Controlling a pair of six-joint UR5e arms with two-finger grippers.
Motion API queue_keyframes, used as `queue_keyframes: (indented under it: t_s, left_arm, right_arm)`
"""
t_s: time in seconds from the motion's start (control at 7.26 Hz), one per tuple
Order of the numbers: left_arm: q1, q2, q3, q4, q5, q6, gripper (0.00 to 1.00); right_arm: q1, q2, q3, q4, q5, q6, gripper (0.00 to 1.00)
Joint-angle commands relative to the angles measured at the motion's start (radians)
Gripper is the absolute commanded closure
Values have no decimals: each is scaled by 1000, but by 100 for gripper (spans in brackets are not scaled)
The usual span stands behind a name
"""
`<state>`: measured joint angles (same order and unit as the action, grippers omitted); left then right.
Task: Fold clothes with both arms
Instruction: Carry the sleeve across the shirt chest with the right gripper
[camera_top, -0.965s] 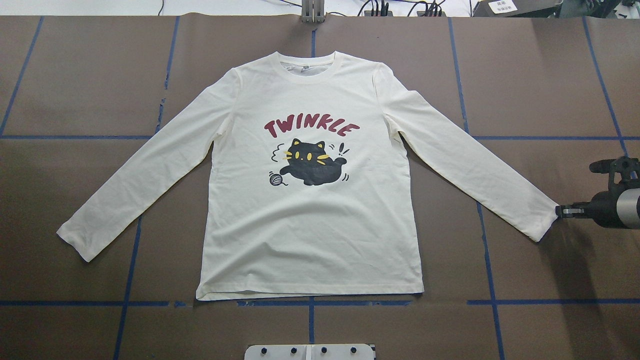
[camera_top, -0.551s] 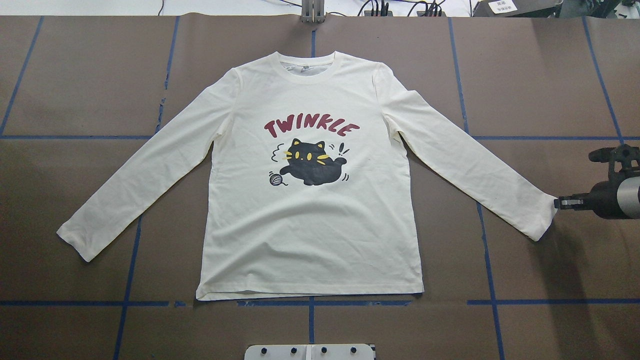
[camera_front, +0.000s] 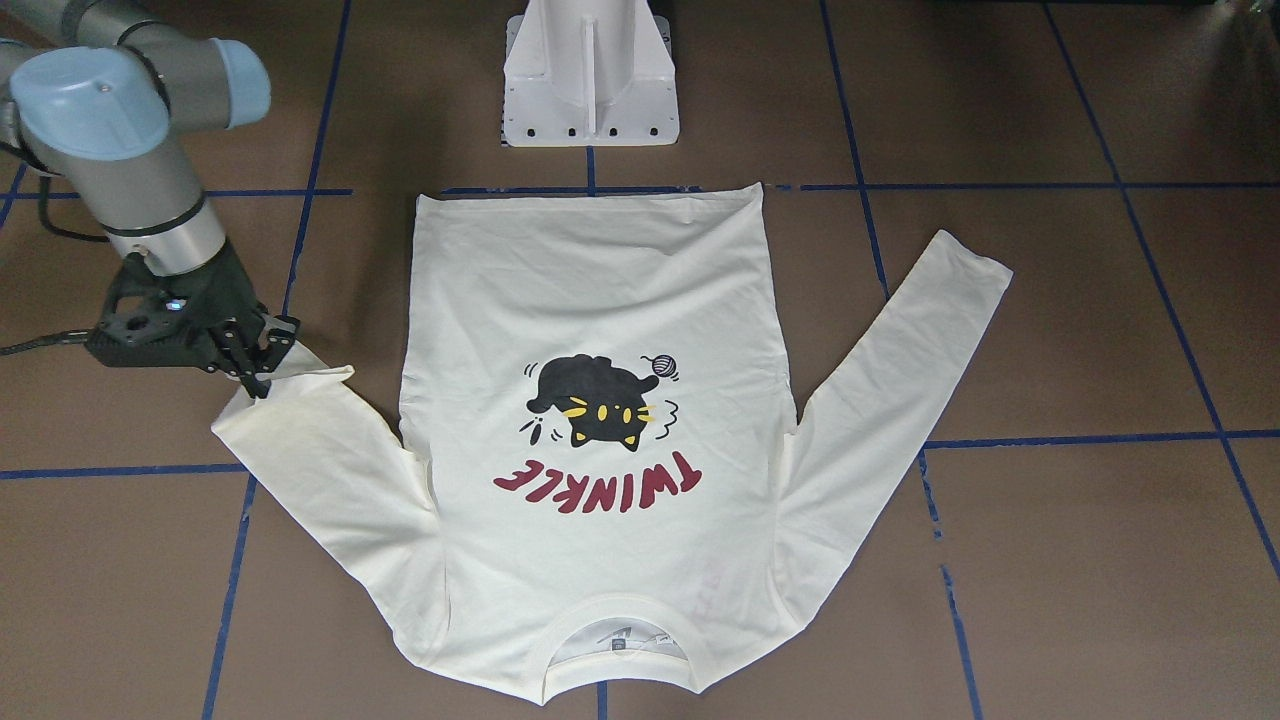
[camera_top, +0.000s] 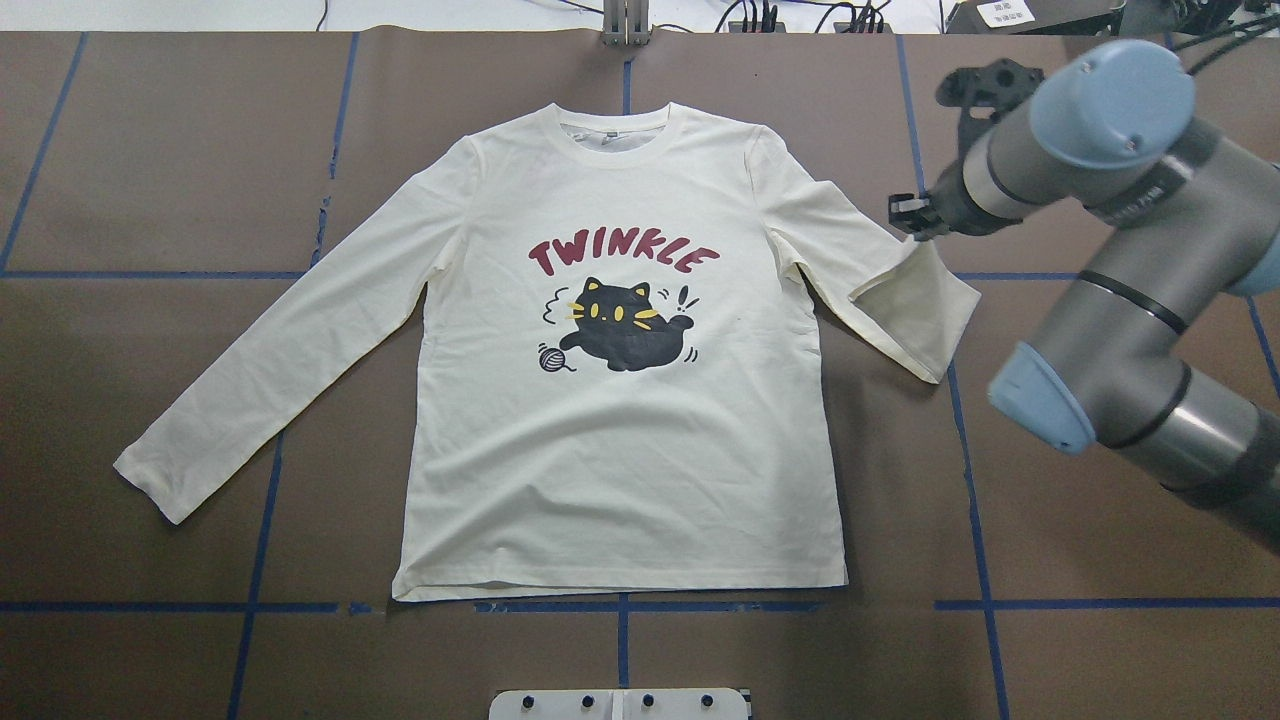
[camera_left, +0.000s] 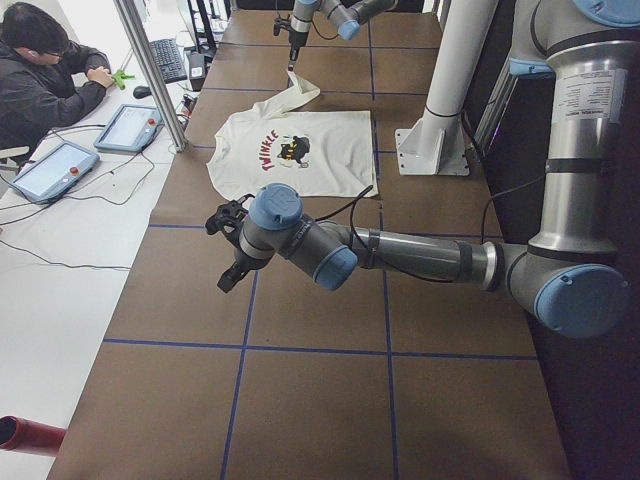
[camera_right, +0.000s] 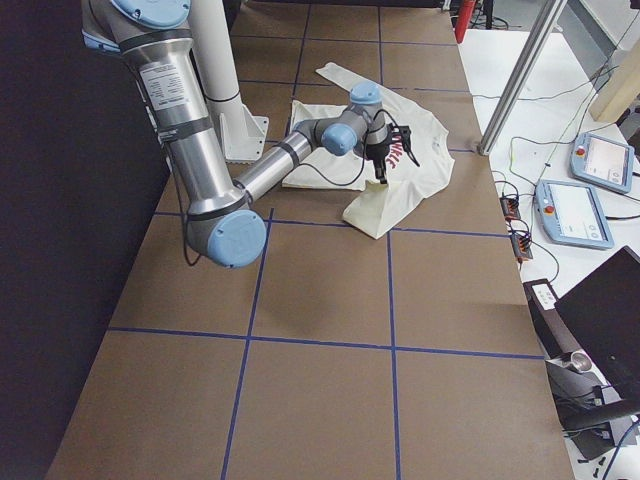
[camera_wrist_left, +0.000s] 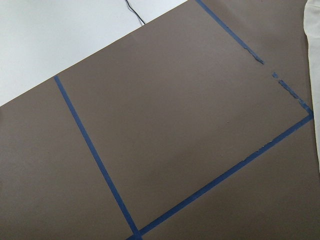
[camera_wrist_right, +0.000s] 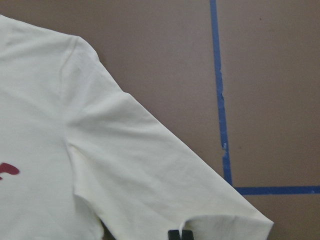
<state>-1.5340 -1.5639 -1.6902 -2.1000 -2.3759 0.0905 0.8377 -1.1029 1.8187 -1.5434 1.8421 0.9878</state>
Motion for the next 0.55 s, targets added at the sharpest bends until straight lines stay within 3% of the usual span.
queue_keyframes:
  t_s: [0.0, 0.28, 0.41]
  left_arm:
    - [0, 1, 1, 2, 0, 0, 0]
    - [0, 1, 1, 2, 0, 0, 0]
    - [0, -1, 4, 2, 0, 0, 0]
  right_arm:
    - [-18, 310, -134, -107, -94, 8, 100]
    - [-115, 501, -322, -75, -205, 90, 100]
    - [-182, 576, -437, 7, -266, 157, 100]
